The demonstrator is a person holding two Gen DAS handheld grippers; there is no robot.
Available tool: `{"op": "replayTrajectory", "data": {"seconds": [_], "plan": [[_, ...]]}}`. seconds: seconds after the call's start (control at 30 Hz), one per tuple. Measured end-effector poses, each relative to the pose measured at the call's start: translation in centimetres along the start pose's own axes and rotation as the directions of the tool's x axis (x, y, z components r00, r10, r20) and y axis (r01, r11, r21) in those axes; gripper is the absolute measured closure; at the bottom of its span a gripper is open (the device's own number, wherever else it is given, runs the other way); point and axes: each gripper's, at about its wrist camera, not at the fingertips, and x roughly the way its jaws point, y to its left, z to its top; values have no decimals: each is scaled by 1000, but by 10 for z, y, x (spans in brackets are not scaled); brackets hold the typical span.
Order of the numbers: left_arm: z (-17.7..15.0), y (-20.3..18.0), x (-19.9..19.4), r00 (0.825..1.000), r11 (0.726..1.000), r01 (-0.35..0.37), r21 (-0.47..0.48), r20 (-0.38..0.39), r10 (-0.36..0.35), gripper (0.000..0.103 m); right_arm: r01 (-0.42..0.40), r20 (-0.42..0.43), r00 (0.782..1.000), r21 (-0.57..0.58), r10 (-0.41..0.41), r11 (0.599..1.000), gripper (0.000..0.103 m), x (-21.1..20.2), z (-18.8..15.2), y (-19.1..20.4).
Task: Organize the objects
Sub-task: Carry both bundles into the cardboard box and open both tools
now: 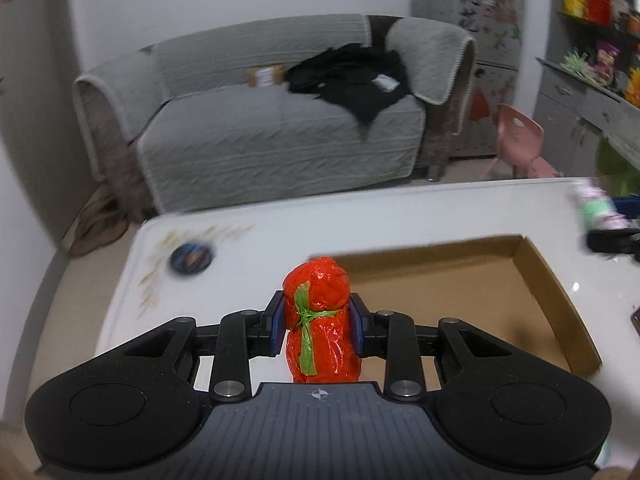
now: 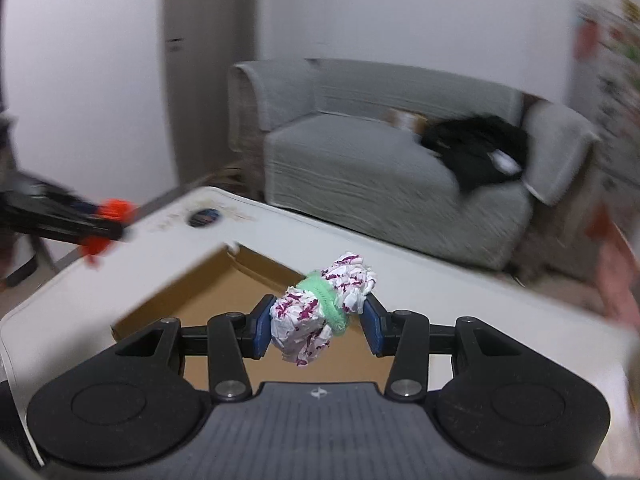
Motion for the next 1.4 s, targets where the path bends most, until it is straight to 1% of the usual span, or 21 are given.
{"op": "replayTrajectory", "data": {"seconds": [0.03, 0.13, 0.2, 0.27, 0.37, 0.47, 0.53, 0.6, 0.67, 0.83, 0.9, 0.93, 0.97, 1.0, 1.03, 1.1, 1.23, 1.4], "plan": [[3, -6, 14, 1000, 1000, 3, 9, -5, -3, 65, -21, -5, 1000, -22, 21, 1000, 61, 17, 7, 5], [7, -15, 65, 999, 1000, 19, 24, -47, -17, 65, -67, -33, 997, -84, 64, 994, 61, 68, 11, 18], [3, -19, 93, 996, 998, 18, 53, -84, -13, 65, -95, -81, 993, -116, 86, 989, 62, 105, 4, 24], [-4, -21, 112, 994, 996, 22, 82, -105, -13, 65, -116, -135, 986, -158, 95, 981, 62, 134, -7, 31], [-12, -19, 132, 991, 994, 38, 106, -131, -23, 65, -147, -184, 978, -259, 101, 955, 62, 164, -17, 46], [-16, -14, 152, 987, 993, 41, 108, -160, -23, 65, -157, -232, 970, -362, 74, 919, 62, 186, -16, 62], [-18, -10, 160, 983, 995, 45, 93, -179, -28, 66, -163, -254, 965, -393, 64, 905, 62, 197, -18, 68], [-21, -7, 165, 984, 994, 41, 98, -177, -23, 65, -181, -279, 958, -392, 71, 902, 61, 206, -11, 69], [-21, -5, 167, 982, 996, 48, 78, -185, -33, 66, -195, -301, 951, -402, 72, 895, 61, 212, -15, 69], [-20, -5, 165, 984, 996, 39, 79, -177, -24, 60, -213, -303, 948, -385, 95, 898, 55, 209, -15, 67], [-19, -7, 164, 985, 996, 25, 81, -172, -10, 56, -211, -304, 948, -388, 92, 897, 47, 206, -16, 67], [-18, -7, 163, 985, 997, 23, 77, -170, -10, 50, -209, -304, 948, -387, 90, 898, 45, 205, -17, 68], [-17, -7, 161, 986, 997, 29, 75, -167, -16, 42, -213, -309, 947, -382, 93, 900, 36, 204, -16, 68], [-16, -8, 158, 986, 996, 39, 80, -162, -26, 39, -226, -318, 942, -378, 103, 898, 24, 204, -16, 69], [-16, -10, 156, 988, 995, 34, 91, -153, -20, 34, -235, -326, 939, -382, 108, 894, 22, 206, -16, 70], [-13, -13, 148, 991, 994, 22, 106, -130, -8, 32, -240, -329, 938, -395, 107, 887, 22, 207, -17, 74], [-13, -13, 138, 992, 995, 20, 101, -125, -7, 32, -238, -325, 939, -389, 109, 890, 22, 199, -17, 74], [-17, -13, 127, 992, 993, 12, 114, -130, 2, 28, -234, -323, 941, -391, 105, 890, 22, 194, -14, 74]]}}
